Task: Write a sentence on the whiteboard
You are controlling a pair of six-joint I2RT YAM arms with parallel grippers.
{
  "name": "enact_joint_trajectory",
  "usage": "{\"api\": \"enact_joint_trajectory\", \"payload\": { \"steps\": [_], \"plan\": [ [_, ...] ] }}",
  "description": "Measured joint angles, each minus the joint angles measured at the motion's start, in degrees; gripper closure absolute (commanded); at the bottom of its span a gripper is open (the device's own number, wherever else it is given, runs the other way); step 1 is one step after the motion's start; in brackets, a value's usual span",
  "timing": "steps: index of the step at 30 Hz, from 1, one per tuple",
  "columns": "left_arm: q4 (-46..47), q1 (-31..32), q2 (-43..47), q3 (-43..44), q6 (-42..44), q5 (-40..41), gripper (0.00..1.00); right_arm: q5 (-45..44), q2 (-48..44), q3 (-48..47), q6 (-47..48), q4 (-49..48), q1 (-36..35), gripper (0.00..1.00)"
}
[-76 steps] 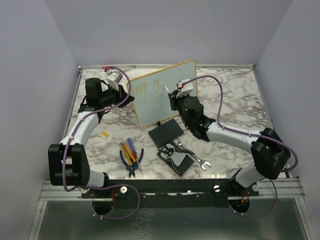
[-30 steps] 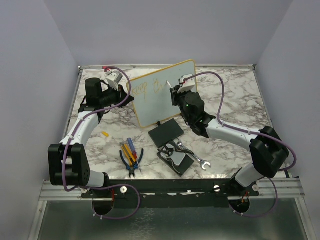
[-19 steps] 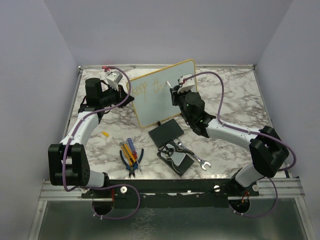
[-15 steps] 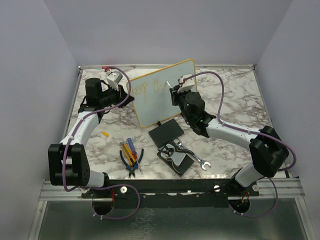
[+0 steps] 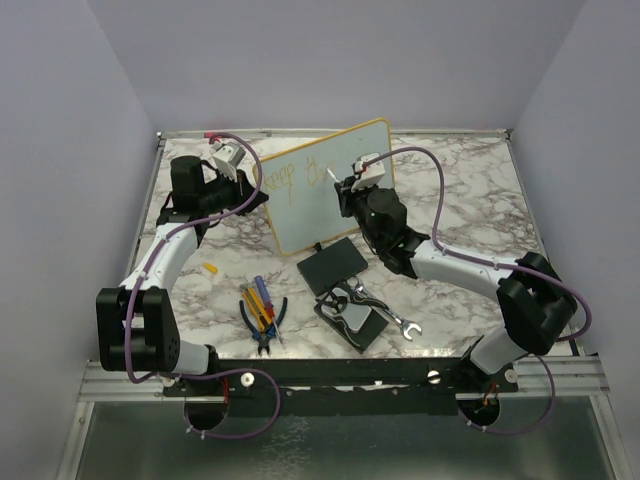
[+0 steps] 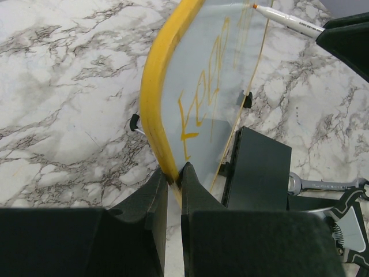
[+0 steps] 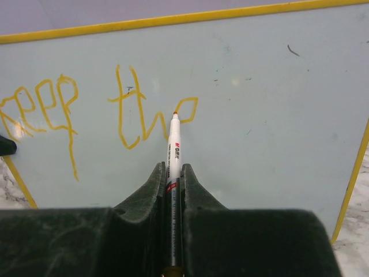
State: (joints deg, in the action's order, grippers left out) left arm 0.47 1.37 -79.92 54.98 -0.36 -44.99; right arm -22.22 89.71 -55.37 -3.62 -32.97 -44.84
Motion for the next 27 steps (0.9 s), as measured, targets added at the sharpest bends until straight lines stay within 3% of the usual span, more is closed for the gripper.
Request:
{"api": "enact_joint_trajectory", "payload": {
  "steps": [27],
  "plan": [
    [0.00,0.00,0.00,0.00,0.00,0.00,1.00,-5.46,0.00,2.38,-3.50,0.68,-0.96,0.99]
  ]
}}
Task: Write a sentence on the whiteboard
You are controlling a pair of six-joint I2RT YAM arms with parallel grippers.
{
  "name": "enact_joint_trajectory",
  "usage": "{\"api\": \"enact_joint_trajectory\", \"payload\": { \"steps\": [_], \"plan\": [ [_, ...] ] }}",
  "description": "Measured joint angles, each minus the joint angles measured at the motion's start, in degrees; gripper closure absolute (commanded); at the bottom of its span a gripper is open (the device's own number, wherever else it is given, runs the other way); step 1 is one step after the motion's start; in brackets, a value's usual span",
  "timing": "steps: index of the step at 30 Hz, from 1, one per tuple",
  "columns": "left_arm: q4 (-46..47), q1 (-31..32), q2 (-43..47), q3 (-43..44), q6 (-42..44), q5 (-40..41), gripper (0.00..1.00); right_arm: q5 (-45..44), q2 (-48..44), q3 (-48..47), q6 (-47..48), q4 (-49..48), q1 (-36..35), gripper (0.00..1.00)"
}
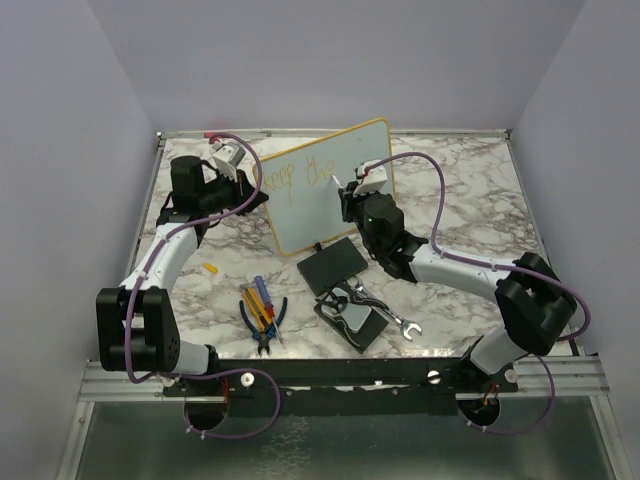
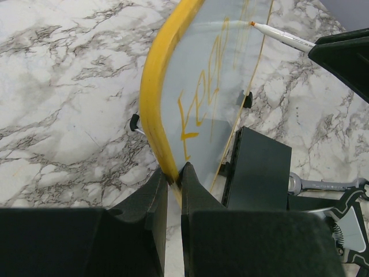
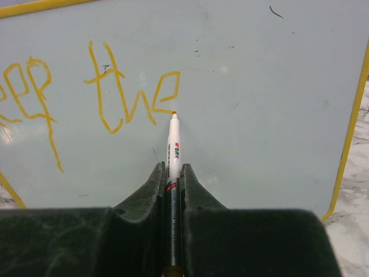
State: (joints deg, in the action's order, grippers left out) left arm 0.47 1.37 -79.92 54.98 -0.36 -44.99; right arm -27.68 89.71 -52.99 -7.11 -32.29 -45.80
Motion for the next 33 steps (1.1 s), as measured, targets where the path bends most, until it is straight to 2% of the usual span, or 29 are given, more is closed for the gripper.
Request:
{"api": "enact_joint_trajectory", "payload": {
  "steps": [24,33],
  "plan": [
    [0.00,0.04,0.00,-0.02,0.00,0.00,1.00,-2.21,-0.50,0.33,0.57,1.46,1.25,0.99],
    [0.00,0.15,0.11,0.00,0.04,0.00,1.00,2.58,-10.03,5.16,2.19,1.95,1.97,0.99]
  ]
}}
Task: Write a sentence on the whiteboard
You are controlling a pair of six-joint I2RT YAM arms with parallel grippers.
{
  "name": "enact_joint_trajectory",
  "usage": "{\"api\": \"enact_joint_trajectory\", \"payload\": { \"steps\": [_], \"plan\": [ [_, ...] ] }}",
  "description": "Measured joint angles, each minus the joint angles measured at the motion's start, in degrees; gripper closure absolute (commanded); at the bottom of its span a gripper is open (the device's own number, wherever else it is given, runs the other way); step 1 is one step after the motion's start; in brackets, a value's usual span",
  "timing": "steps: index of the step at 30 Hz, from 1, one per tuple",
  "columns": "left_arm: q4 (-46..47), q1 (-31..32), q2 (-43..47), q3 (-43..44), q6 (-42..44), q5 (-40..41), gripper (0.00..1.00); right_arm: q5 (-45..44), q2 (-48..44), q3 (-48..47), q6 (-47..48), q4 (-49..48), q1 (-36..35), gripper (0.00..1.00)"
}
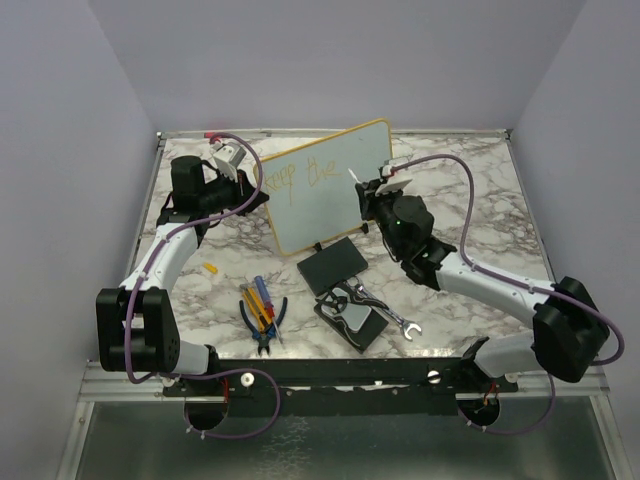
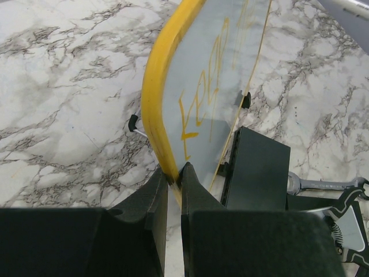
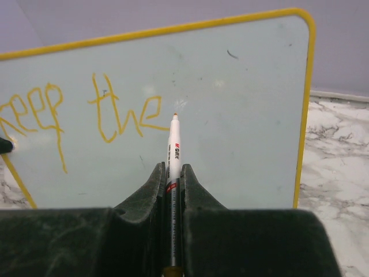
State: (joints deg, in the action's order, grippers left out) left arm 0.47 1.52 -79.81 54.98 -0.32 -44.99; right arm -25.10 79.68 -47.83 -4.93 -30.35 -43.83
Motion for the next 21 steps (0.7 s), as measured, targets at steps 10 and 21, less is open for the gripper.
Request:
{"api": "enact_joint_trajectory", "payload": {
  "steps": [10,21],
  "plan": [
    [0.00,0.00,0.00,0.00,0.17,0.00,1.00,5.57,-0.96,-3.19,1.53,0.98,5.46,0.99],
    [0.00,0.02,0.00,0.00,0.22,0.00,1.00,10.19,2.54,-6.27,1.55,2.05,8.26,0.99]
  ]
}}
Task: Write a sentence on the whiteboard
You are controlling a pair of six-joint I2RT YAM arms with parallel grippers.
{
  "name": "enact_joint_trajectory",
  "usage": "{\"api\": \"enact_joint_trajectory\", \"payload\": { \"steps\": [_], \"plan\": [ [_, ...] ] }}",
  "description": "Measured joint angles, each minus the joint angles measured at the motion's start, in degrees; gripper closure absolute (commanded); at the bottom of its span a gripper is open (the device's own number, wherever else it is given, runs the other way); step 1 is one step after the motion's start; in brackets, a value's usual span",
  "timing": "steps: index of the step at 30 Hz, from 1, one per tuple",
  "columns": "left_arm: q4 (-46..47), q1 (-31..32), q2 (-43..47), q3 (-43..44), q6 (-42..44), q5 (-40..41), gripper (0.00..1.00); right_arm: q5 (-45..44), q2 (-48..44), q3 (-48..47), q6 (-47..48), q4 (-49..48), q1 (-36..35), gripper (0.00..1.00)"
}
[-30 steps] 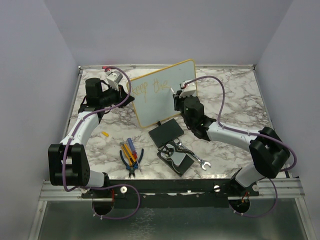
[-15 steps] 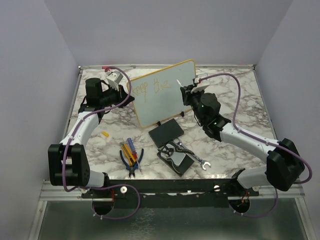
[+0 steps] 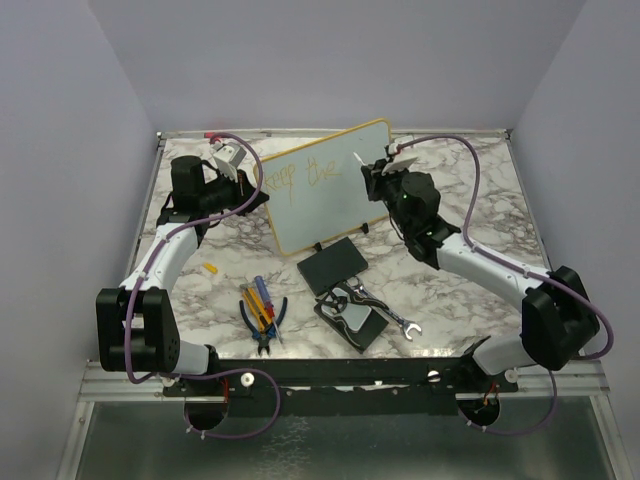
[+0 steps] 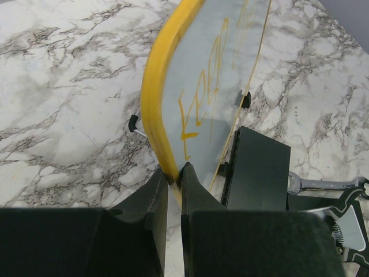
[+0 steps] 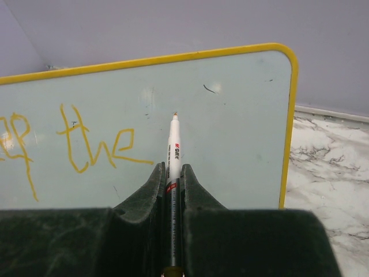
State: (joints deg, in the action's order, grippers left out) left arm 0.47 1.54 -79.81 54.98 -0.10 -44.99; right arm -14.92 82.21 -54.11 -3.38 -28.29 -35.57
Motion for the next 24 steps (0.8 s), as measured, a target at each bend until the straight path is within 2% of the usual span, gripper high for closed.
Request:
{"api": "enact_joint_trajectory", "payload": {
  "steps": [24],
  "plan": [
    [-0.13,0.00,0.00,0.00,0.33,0.00,1.00,0.26,4.90,-5.03,1.51,1.05,1.42,0.99]
  ]
}}
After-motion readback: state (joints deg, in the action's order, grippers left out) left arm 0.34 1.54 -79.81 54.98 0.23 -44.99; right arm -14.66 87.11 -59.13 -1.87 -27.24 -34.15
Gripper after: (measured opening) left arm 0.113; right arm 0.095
